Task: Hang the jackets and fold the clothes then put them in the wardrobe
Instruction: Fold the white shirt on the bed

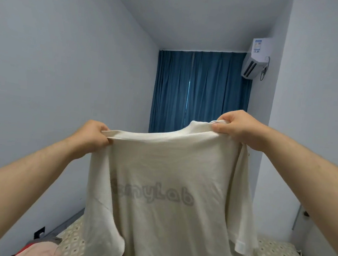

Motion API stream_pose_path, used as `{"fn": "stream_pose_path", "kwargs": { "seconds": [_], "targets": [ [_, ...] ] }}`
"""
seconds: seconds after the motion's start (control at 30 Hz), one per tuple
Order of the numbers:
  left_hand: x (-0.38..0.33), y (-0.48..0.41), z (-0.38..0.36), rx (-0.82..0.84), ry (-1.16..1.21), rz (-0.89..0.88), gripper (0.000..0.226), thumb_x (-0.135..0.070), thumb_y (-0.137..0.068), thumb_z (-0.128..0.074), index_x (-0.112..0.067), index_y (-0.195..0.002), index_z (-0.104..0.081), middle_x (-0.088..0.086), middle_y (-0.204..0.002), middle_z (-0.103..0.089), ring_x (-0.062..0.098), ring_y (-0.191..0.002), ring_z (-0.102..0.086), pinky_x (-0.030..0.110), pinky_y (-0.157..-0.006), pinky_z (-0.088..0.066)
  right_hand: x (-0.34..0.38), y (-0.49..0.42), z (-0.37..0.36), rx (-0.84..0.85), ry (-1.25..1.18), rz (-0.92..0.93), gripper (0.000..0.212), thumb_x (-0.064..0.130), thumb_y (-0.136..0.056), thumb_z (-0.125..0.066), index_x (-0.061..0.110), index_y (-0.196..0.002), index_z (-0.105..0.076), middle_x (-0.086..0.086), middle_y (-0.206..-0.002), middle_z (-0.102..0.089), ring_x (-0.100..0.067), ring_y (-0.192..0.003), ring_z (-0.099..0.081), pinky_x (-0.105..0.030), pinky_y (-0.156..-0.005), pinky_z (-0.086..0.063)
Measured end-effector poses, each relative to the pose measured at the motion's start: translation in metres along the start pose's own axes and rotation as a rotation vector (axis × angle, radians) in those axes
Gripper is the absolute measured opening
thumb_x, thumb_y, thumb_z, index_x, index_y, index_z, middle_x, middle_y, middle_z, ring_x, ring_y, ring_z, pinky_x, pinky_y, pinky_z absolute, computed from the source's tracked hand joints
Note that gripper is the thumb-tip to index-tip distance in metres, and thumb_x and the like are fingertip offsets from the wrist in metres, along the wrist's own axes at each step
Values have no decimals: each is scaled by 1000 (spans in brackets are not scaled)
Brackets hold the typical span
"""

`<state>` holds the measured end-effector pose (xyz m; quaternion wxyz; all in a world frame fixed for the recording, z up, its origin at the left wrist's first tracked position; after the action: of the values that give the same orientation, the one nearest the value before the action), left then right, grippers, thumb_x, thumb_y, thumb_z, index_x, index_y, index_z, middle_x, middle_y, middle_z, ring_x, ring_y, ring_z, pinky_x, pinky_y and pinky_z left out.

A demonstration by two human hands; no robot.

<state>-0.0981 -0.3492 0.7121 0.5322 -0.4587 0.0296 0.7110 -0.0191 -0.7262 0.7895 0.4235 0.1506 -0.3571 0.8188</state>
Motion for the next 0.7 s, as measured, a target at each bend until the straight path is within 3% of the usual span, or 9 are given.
{"fn": "stream_pose_path", "kwargs": {
  "seconds": [0.1,0.23,0.33,0.4,0.53,0.6,0.7],
  "targets": [
    [-7,-2,12,-1,175,42,13,-4,-85,-69,-13,-77,-65,4,-76,-59,17,-71,-52,24,-59,-39,0,-6,3,-116,-6,49,13,30,-94,-61,24,-87,-69,-2,-92,-69,-20,-87,-65,-35,-74,-53],
    [-20,-2,22,144,392,63,19,1,-90,-59,-13,-77,-61,4,-74,-63,20,-70,-60,27,-63,-44,-5,-15,2,-174,-151,-27,19,26,-103,-48,15,-92,-59,-6,-93,-62,-25,-85,-58,-44,-78,-55],
    [-33,-5,28,197,531,28,24,4,-94,-51,-12,-88,-68,4,-78,-71,19,-68,-68,28,-62,-51,-4,-19,5,-182,-278,-63,20,24,-103,-48,16,-91,-60,-6,-88,-64,-24,-80,-59,-37,-68,-51],
    [-43,-7,32,240,550,10,23,2,-95,-51,-12,-96,-69,4,-83,-74,19,-71,-71,27,-61,-55,-1,-21,9,-197,-301,-73,19,23,-103,-48,18,-92,-62,-7,-95,-68,-25,-85,-63,-40,-73,-55],
    [-57,-13,44,281,299,-69,11,1,-91,-61,-9,-93,-66,3,-77,-73,14,-66,-70,22,-54,-53,6,-26,18,-261,-297,-44,20,24,-102,-47,20,-90,-62,-5,-96,-67,-26,-88,-63,-47,-85,-55],
    [-61,-15,52,274,111,-95,4,-6,-86,-70,-7,-88,-67,6,-76,-71,16,-65,-68,23,-55,-50,8,-27,22,-307,-281,-28,20,25,-101,-46,21,-88,-61,-3,-92,-65,-23,-85,-60,-41,-78,-53],
    [-63,-18,61,212,-72,-85,15,-15,-80,-78,-4,-85,-70,11,-78,-68,23,-67,-63,28,-62,-47,9,-28,25,-375,-250,-7,20,24,-99,-45,23,-84,-59,0,-86,-60,-19,-79,-55,-34,-69,-47]
  ]
}}
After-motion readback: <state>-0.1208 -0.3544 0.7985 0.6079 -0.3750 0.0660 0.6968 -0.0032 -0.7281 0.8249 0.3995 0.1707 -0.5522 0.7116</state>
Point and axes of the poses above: each hand's wrist, its own y-axis away from the middle knuckle, its own z-axis out of the back of the hand, x = y × z, the point moved 3 cm from there along -y, towards the middle knuckle
